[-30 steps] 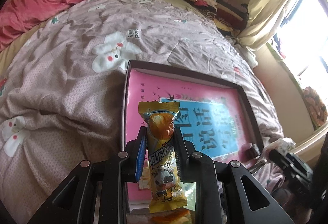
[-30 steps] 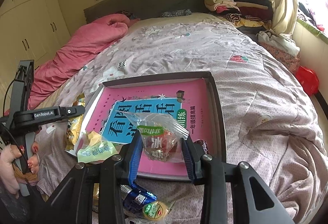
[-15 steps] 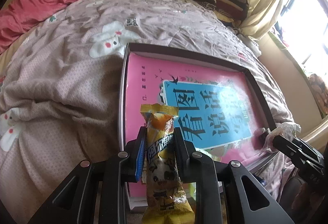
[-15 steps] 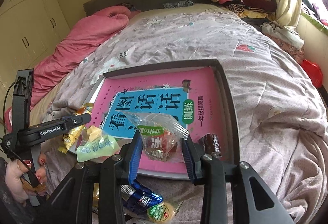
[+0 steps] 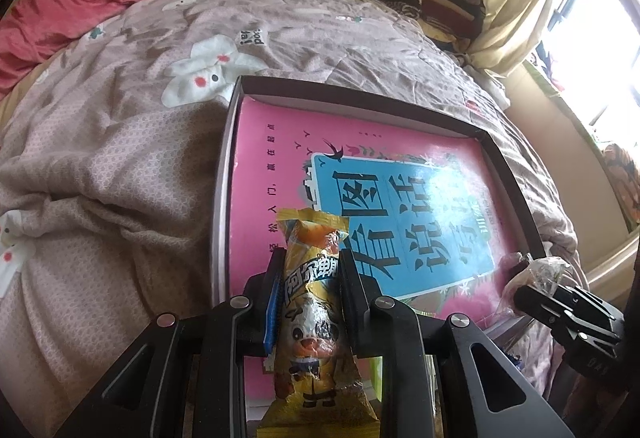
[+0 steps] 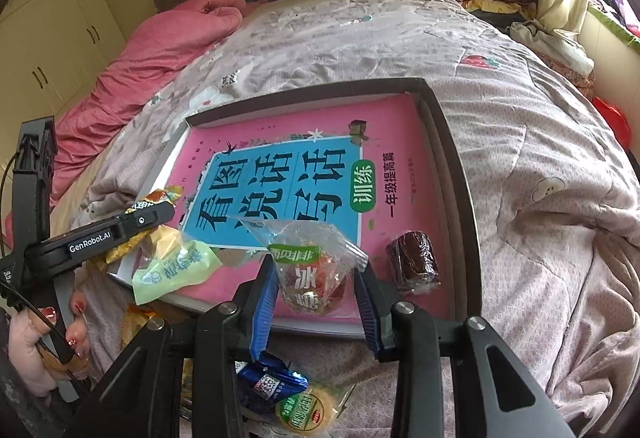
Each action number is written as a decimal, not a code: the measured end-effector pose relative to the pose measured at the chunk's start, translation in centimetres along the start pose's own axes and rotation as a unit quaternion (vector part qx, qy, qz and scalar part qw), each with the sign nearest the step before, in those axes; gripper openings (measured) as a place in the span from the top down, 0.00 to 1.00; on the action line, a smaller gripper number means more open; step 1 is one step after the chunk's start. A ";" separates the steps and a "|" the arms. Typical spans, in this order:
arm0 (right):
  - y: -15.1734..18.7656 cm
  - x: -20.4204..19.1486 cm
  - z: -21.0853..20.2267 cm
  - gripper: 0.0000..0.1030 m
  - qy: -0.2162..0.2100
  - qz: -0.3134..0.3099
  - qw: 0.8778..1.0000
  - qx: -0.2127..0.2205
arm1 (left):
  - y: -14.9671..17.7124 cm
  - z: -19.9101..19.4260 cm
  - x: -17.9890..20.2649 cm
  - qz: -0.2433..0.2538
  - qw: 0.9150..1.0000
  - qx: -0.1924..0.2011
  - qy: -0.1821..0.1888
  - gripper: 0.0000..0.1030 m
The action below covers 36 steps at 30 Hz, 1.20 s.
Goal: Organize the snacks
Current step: 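Carry the yellow bag with the left tool while the right tool carries the candy bag over the tray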
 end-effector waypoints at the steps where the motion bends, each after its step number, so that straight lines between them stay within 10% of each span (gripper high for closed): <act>1: 0.1 0.1 0.1 0.63 0.002 0.000 1.000 -0.002 | 0.0 0.1 0.1 0.000 1.000 0.000 0.000 0.75; 36: 0.5 2.3 -0.5 0.62 0.015 0.041 0.999 -0.003 | -0.1 0.9 1.6 0.008 1.000 -0.012 0.024 0.74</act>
Point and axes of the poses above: each gripper's, at about its wrist camera, not at the fingertips, and z roughly the way its jaws point, x to its right, y to its underside, the point moved 3 cm from there along z, roughly the way its jaws point, and after that the axes turned 11 degrees about -y, right-handed, at the moved point
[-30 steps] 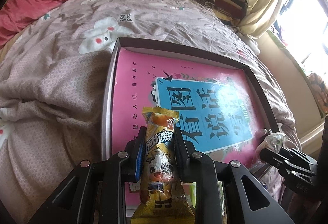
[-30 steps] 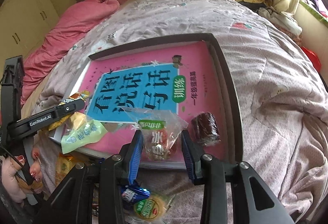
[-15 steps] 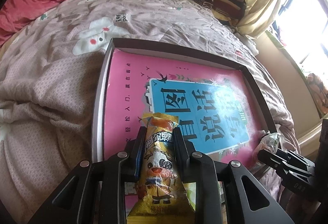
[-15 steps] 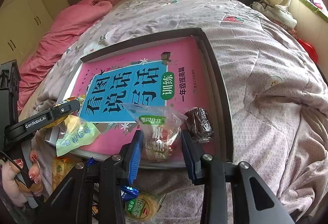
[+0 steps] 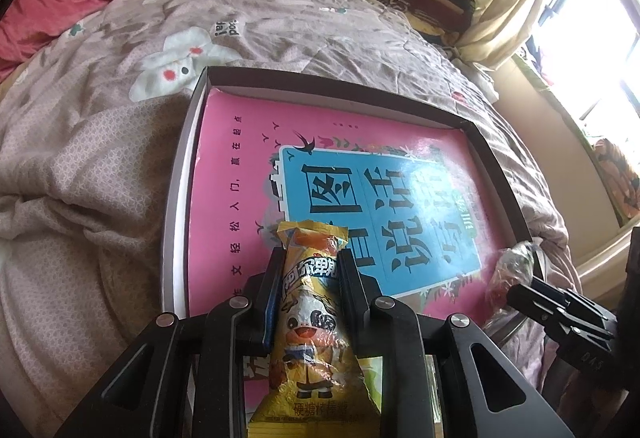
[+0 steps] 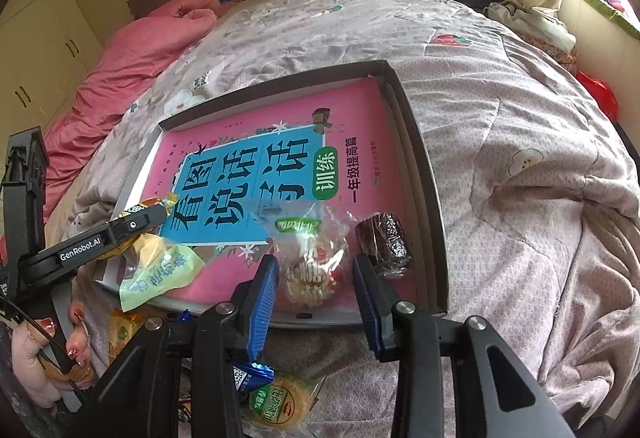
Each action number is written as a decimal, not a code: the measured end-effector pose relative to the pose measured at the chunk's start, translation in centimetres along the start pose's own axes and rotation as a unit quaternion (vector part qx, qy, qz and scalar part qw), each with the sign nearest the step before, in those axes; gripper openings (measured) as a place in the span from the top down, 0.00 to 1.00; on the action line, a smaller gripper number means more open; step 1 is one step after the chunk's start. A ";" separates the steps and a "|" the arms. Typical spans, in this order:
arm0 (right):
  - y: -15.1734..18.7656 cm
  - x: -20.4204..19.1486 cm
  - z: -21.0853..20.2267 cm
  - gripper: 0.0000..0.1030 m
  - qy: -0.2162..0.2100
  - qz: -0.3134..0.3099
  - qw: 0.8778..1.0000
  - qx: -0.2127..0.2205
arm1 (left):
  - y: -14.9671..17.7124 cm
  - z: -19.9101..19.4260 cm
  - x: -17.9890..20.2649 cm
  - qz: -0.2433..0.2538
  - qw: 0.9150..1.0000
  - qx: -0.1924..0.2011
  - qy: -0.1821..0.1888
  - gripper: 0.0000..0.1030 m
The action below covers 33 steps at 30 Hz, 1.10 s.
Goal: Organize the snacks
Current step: 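Carry the yellow bag with the left tool while the right tool carries the candy bag over the tray, then lower the yellow bag into the tray and open the left tool while the right tool releases the candy bag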
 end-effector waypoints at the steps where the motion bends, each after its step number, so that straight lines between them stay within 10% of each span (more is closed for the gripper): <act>1: 0.0 0.0 -0.1 0.62 0.001 0.000 1.000 0.002 | 0.0 0.0 0.0 0.000 1.000 0.000 0.001 0.74; 33: -0.5 -0.2 -1.7 0.55 -0.003 -0.005 1.000 0.029 | -1.0 -3.6 -2.4 -0.020 1.000 0.011 0.001 0.40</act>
Point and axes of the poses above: each gripper's, at about its wrist camera, not at the fingertips, and z roughly the way its jaws point, x to its right, y to its underside, the point moved 3 cm from there along z, roughly the way its jaws point, and after that the axes turned 11 degrees about -y, right-handed, at the moved point
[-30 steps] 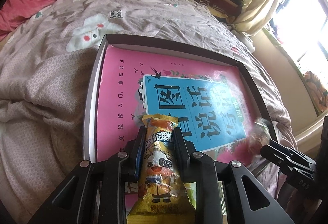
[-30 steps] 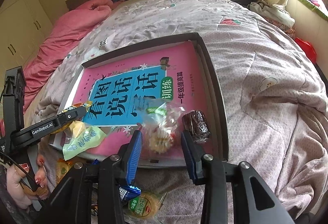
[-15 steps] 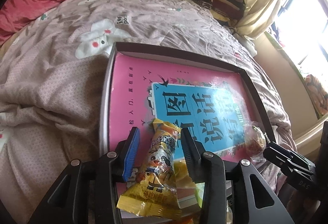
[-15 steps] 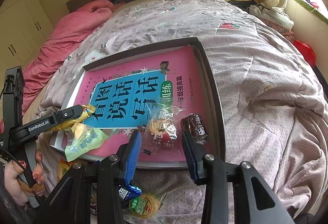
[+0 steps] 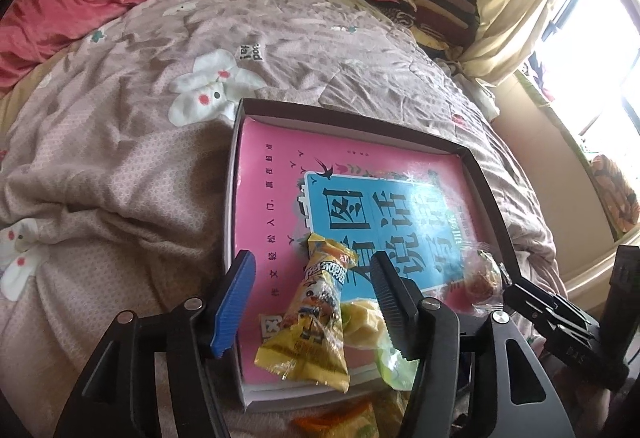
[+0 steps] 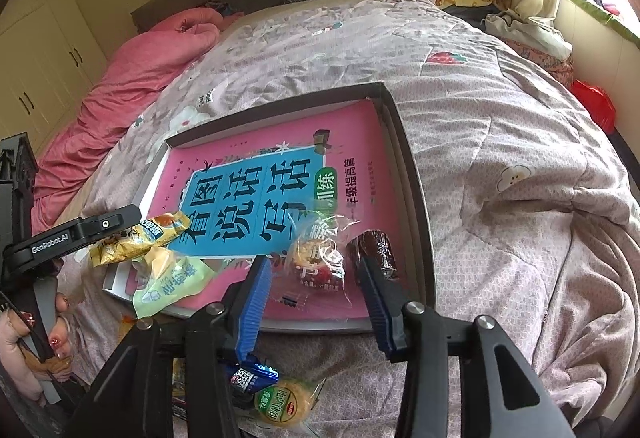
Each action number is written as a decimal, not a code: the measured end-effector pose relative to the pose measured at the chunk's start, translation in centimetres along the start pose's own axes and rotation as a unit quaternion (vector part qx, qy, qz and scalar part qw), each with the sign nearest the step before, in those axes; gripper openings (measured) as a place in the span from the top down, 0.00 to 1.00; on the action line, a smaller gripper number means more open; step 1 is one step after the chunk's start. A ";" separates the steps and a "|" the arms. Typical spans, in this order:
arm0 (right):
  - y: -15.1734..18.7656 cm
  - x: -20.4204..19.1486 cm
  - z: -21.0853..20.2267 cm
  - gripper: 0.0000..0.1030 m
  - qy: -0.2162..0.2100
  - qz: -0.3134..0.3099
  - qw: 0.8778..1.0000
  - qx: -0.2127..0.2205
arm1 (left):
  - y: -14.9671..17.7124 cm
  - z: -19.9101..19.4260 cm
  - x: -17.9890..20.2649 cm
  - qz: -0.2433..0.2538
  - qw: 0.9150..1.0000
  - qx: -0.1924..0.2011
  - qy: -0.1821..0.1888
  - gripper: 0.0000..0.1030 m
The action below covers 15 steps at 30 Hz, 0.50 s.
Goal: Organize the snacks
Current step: 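Lower the yellow bag into the tray and open the left tool while the right tool releases the candy bag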
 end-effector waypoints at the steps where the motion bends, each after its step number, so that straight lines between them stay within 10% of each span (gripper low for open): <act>1: -0.1 -0.1 0.0 0.55 0.000 0.000 1.000 0.001 | 0.0 -0.2 -0.1 0.001 1.000 0.001 -0.002 0.39; 15: -0.6 -1.2 -1.4 0.51 -0.003 -0.016 1.000 0.021 | 0.5 -1.9 -1.3 0.003 1.000 0.008 -0.019 0.38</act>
Point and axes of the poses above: each gripper's, at about its wrist camera, not at the fingertips, and z roughly the way its jaws point, x to its right, y to its underside, the point moved 3 cm from there along z, roughly the way its jaws point, and after that the axes turned 11 degrees about -y, right-handed, at the moved point
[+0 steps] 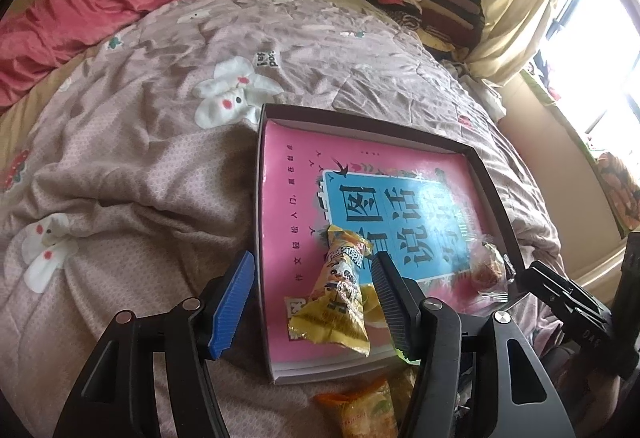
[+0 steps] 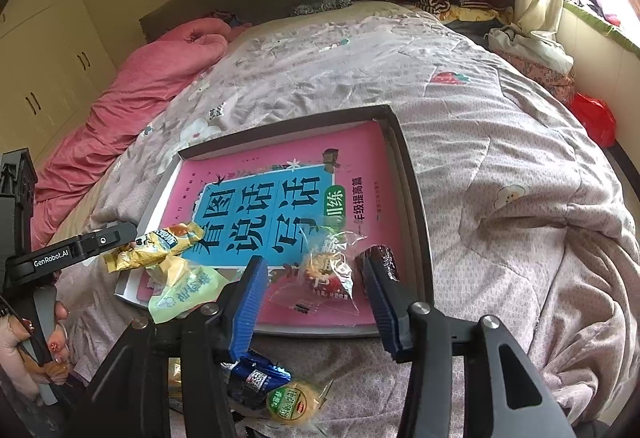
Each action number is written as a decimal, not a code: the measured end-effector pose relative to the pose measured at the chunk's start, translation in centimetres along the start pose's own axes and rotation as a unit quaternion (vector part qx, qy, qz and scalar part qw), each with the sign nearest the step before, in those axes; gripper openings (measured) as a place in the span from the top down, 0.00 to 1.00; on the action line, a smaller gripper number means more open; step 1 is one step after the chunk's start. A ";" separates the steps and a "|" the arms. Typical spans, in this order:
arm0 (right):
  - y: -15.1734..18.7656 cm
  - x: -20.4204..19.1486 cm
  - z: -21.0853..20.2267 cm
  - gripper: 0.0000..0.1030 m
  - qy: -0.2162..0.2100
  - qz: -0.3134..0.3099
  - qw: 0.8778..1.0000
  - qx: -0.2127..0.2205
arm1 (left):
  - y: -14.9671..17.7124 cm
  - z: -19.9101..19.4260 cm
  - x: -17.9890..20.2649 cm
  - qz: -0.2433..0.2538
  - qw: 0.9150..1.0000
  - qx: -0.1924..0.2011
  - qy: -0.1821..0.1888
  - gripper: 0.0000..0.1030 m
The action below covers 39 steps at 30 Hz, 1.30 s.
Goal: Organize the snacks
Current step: 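Lower the yellow bag into the tray and open the left tool while the right tool releases the candy bag, then withdraw both open tools from the tray toward the remaining snack pile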
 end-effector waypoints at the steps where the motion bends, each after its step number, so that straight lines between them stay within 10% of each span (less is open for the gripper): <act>1: 0.0 -0.1 -0.1 0.50 0.000 -0.002 1.000 0.001 | 0.0 -0.2 0.0 0.001 1.000 0.002 0.000 0.38; 39: 1.3 -2.3 -4.3 0.32 -0.015 -0.043 0.998 0.032 | 3.2 -5.6 1.9 0.047 0.999 0.013 0.015 0.24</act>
Point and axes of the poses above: each gripper's, at about its wrist camera, not at the fingertips, and z roughly the way its jaws point, x to its right, y to its underside, the point moved 3 cm from there along z, roughly the way its jaws point, and after that the axes turned 11 degrees about -y, right-handed, at the moved point
